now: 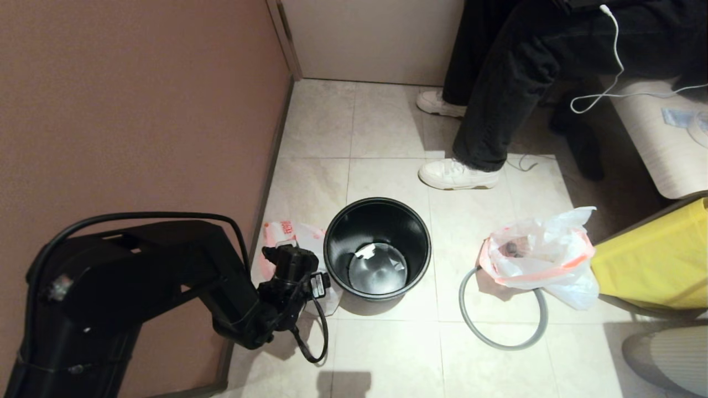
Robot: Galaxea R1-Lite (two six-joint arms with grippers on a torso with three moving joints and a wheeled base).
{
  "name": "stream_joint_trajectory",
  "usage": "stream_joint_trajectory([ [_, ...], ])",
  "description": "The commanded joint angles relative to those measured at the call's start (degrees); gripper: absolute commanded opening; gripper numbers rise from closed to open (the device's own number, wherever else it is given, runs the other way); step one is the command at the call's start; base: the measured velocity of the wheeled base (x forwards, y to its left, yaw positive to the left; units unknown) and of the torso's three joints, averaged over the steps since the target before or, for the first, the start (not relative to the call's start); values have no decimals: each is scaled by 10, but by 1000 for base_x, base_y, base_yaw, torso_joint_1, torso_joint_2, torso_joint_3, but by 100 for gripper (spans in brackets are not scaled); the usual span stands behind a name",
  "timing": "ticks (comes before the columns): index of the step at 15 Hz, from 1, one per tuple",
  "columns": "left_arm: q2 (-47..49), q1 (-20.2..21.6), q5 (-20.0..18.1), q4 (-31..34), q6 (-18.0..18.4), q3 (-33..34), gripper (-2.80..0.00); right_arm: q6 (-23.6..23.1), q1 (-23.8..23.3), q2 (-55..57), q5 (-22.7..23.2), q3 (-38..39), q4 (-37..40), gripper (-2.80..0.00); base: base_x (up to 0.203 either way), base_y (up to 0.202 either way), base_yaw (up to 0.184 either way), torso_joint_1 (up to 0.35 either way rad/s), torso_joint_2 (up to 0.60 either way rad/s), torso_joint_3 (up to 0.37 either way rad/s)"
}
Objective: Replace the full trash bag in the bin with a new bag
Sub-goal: Pick up a new trash bag
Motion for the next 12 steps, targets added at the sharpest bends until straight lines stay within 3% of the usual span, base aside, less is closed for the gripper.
stream_joint_trajectory([
  [1,-12,13,4,-3,-20,-1,0,0,0,1,0,0,0,-280,0,0,0,0,0,0],
  [3,-17,14,14,-3,-50,10,0,0,0,1,0,0,0,-280,0,0,0,0,0,0],
  [8,-27,10,16,-4,-66,-15,0,0,0,0,0,0,0,-280,0,0,0,0,0,0],
  [12,-17,11,-7,7,-101,-31,0,0,0,1,0,0,0,-280,0,0,0,0,0,0],
])
